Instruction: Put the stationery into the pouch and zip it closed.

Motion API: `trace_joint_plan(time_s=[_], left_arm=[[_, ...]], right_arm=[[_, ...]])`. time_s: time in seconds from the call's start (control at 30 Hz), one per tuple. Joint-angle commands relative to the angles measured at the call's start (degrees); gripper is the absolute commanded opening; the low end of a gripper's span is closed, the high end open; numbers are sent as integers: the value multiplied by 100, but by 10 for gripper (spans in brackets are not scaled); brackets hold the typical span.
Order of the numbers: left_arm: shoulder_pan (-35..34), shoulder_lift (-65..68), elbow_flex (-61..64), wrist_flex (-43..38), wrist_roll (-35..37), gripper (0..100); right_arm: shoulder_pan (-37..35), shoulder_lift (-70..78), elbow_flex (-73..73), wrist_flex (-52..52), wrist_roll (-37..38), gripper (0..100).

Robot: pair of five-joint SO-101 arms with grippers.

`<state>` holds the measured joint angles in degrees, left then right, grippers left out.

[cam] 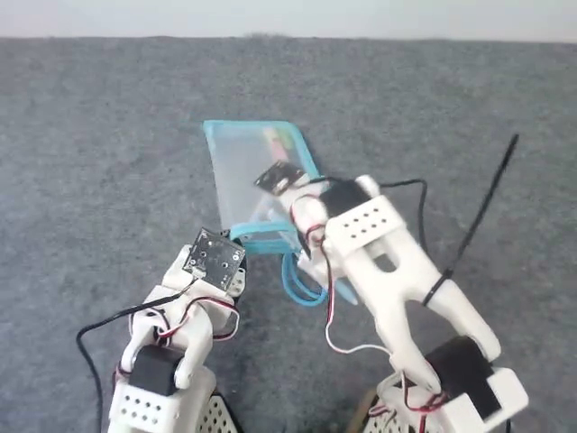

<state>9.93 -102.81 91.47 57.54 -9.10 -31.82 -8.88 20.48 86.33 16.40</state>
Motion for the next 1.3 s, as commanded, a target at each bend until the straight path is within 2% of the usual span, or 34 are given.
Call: trace_joint_plan(time_s=[0.0,0.2,0.43,0.63,0.73,0.87,1.03,1.2,1.27], left_arm=[[88,-141,-286,26,-62,12],[97,-141,-233,18,-70,12],[97,-141,-233,18,-70,12],[97,-141,-233,18,-70,12],[88,-141,-207,18,-70,12],[70,-141,-145,-18,-79,12],[-35,-141,-286,-18,-26,12],[-1767,-114,-497,-519,668,12],[-1855,-114,-418,-580,668,12]], right_arm=[[286,-75,-879,356,-97,7],[31,-75,-1802,532,-114,7],[-585,-84,-1890,-277,-378,19],[-813,-127,-1890,-752,-396,266],[-760,-207,-1934,-857,-422,283],[-488,-716,-1925,-831,-396,256],[207,-1587,-1538,-418,-369,253],[1033,-1763,26,-541,-369,253],[1209,-1745,721,-901,-413,253]])
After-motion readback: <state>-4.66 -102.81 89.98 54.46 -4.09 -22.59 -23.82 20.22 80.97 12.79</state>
